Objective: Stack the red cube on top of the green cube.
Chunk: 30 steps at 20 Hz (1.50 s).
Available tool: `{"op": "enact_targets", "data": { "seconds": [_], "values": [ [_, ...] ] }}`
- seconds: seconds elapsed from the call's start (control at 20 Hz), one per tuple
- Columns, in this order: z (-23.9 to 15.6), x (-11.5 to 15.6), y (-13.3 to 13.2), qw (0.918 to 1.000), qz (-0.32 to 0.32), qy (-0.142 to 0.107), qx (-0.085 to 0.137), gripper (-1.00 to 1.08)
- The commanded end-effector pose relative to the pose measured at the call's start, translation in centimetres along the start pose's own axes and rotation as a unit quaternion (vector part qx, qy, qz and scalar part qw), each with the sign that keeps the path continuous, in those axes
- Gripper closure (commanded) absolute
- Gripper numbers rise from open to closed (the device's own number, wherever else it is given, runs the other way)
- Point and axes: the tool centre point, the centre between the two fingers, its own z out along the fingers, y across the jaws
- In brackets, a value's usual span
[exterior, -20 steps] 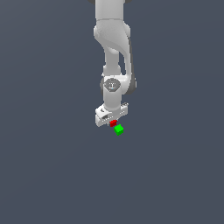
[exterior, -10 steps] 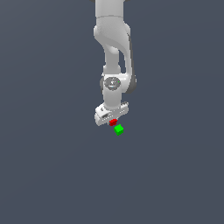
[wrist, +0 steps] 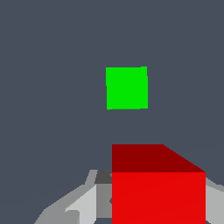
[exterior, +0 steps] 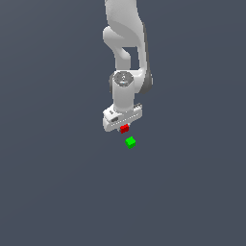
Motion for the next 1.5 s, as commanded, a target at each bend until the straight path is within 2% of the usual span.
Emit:
{"op": "enact_targets", "data": {
  "seconds": [0.0, 0.35, 0.85, 1.15, 1.45],
  "values": [
    [-1.5, 0.0, 0.0, 1.0000, 0.000, 0.000, 0.000, 1.08],
    [-3.8, 0.1, 0.0, 1.0000, 0.000, 0.000, 0.000, 1.08],
    [-3.6, 0.4, 0.0, 1.0000, 0.000, 0.000, 0.000, 1.08],
    [-2.3, 1.9, -0.2, 1.0000, 0.000, 0.000, 0.000, 1.08],
    [0.1, 4.5, -0.4, 1.0000, 0.000, 0.000, 0.000, 1.08]
  ]
}}
